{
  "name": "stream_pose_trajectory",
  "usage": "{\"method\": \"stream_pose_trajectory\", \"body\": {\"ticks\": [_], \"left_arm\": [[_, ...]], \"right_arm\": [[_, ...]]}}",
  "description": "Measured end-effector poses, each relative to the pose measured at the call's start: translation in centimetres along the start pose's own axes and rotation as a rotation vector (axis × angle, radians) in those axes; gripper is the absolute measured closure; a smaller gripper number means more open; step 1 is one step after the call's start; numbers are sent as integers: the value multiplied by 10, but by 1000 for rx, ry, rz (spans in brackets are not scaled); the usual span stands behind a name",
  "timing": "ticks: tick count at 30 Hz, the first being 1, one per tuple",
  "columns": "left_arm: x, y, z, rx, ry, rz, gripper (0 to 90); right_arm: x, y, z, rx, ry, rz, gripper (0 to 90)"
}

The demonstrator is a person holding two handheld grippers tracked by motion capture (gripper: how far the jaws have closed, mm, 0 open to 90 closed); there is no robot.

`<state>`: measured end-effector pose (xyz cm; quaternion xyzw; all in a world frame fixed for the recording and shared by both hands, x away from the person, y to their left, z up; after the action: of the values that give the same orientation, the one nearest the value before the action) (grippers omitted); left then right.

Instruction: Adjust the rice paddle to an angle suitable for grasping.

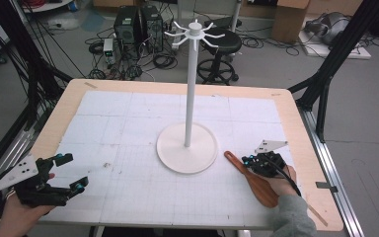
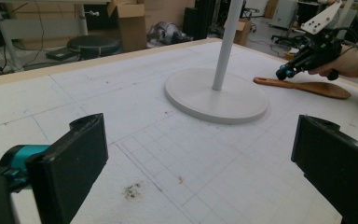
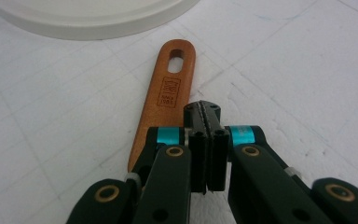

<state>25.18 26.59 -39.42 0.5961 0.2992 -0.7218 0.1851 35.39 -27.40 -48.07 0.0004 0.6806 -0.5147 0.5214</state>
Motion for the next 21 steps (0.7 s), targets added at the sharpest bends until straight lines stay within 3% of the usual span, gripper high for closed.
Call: {"method": "stream_pose_trajectory", "body": {"ticks": [3,11,18,21], "left_arm": [[0,-2,-1,-5,-4,3,41],[0,-2,-2,-6,-6,6,41],[-1,-2,-2,-6,-3,10,40],[-3,-2,-2,-6,0,14,41]], "right_arm": [[0,4,-2,-4,-12,-14,900],[-1,3,-12,-79,-30,-16,900],[-2,3,-29,-177,-109,-14,900],[-3,2,-31,-173,-122,-16,900]]}}
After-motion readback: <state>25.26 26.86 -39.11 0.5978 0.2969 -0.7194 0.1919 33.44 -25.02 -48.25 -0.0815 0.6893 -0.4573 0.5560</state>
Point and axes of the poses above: each handheld gripper's, and its own axes: y roughly forward along the jaws, x roughly out of its underside, z roughly to its right, the point moved 6 cm from there along y, roughly forward along the jaws, and after that the axes turned 3 degrees about x, right-handed, at the moved point
